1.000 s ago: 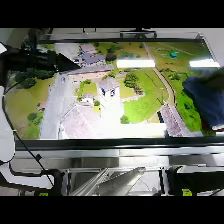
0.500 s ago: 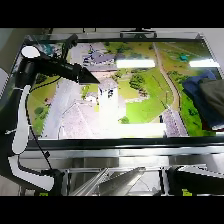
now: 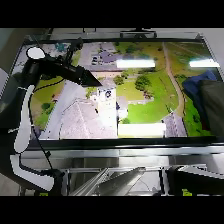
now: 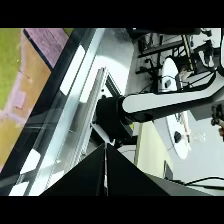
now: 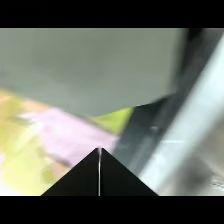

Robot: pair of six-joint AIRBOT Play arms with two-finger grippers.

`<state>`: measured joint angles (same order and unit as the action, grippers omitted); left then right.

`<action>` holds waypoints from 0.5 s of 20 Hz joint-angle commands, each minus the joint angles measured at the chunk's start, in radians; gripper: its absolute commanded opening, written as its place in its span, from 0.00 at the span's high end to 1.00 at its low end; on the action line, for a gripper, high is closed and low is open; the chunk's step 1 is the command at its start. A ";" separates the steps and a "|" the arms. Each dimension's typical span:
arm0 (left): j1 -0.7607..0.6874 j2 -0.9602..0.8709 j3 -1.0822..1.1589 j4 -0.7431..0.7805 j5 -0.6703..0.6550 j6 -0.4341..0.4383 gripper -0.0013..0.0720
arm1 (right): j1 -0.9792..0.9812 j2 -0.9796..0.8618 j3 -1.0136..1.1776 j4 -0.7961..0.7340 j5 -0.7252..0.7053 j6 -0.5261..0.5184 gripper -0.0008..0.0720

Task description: Fold the shirts.

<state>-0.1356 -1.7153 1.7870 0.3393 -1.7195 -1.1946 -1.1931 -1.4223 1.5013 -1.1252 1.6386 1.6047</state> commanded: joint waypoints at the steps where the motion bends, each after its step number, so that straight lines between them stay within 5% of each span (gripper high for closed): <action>1: 0.047 0.036 0.000 0.001 0.039 0.000 0.97 | 0.097 0.038 -0.001 0.263 -0.031 -0.047 0.96; 5: 0.101 0.171 -0.028 0.082 0.110 -0.005 0.98 | 0.408 0.137 -0.027 0.359 -0.090 -0.163 0.96; 8: 0.090 0.364 -0.249 0.154 0.145 -0.018 0.98 | 0.684 0.275 -0.182 0.360 -0.135 -0.313 0.96; 10: 0.063 0.505 -0.460 0.213 0.188 -0.018 0.98 | 0.862 0.390 -0.353 0.360 -0.166 -0.325 0.96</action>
<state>-0.0555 -1.3808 1.5475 0.4633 -1.5917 -1.2057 -0.5674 -1.1633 1.3174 -0.7910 1.5246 1.3605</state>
